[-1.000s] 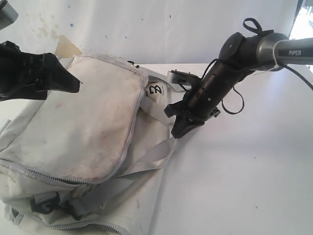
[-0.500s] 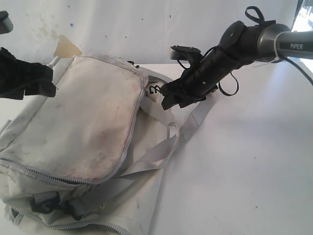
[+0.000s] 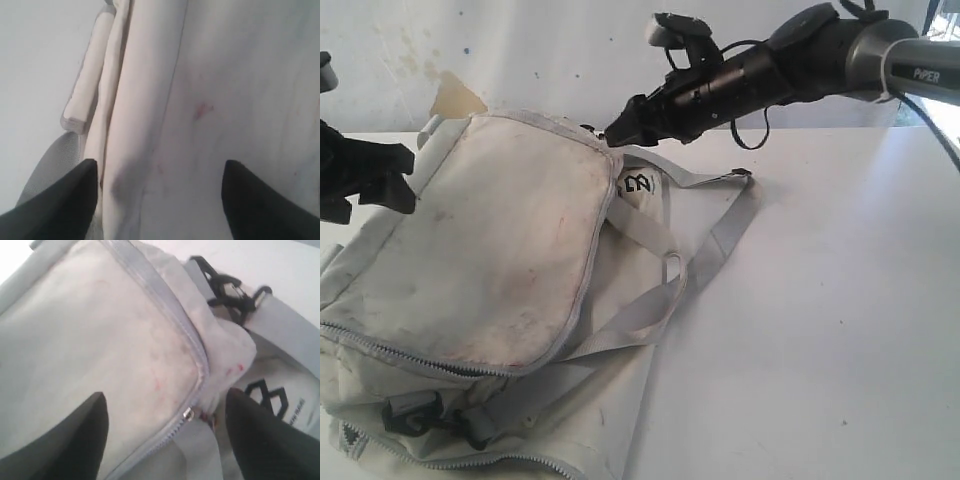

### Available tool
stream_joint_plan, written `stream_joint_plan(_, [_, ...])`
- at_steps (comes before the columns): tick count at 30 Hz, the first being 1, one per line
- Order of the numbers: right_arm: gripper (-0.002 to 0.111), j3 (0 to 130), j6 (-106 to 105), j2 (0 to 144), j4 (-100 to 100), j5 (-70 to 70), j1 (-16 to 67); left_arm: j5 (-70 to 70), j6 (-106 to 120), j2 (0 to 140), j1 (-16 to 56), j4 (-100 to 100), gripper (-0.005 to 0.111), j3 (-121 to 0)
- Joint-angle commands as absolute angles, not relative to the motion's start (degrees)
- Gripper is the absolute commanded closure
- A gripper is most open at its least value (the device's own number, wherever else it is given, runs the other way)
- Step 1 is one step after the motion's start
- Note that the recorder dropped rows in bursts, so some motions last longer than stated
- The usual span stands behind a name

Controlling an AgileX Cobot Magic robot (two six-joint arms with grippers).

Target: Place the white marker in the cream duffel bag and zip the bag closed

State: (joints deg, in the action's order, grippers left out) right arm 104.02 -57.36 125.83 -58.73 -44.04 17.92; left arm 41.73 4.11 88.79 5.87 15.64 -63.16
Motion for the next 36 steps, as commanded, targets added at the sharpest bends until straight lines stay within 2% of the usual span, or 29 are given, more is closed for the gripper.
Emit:
stream_joint_plan(1, [0.046,104.3,-63.9,128.8,-63.1,-38.0,20.0,42.1,4.1,92.4,5.8,16.0,0.030,-63.4])
stream_joint_plan(12, [0.046,104.3,-64.5,133.8,-64.5,-30.9,21.1,41.8,4.7,99.0,5.8,16.5,0.031,-63.4])
stream_joint_plan(17, [0.048,104.3,-64.5,134.4,-69.7,-33.1,21.6,41.7,4.7,99.6,5.8,16.5,0.037,-63.4])
stream_joint_plan(23, [0.062,104.3,-68.1,134.4,-69.9,-33.6,22.9,41.7,4.7,99.6,5.8,16.5,0.044,-63.4])
stream_joint_plan(27, [0.078,104.3,-69.0,134.4,-70.0,-33.7,23.3,41.7,4.7,99.6,5.8,16.5,0.051,-63.4])
stream_joint_plan(30, [0.094,104.3,-69.0,134.4,-69.7,-33.7,23.3,41.7,4.7,99.6,5.8,16.5,0.060,-63.4])
stream_joint_plan(33, [0.109,104.3,-69.0,134.4,-67.3,-33.7,23.3,41.7,4.7,99.6,5.8,16.3,0.078,-63.4])
stream_joint_plan(36, [0.108,104.3,-68.4,134.4,-65.3,-33.7,23.3,41.3,7.3,99.6,5.8,15.8,0.102,-63.4])
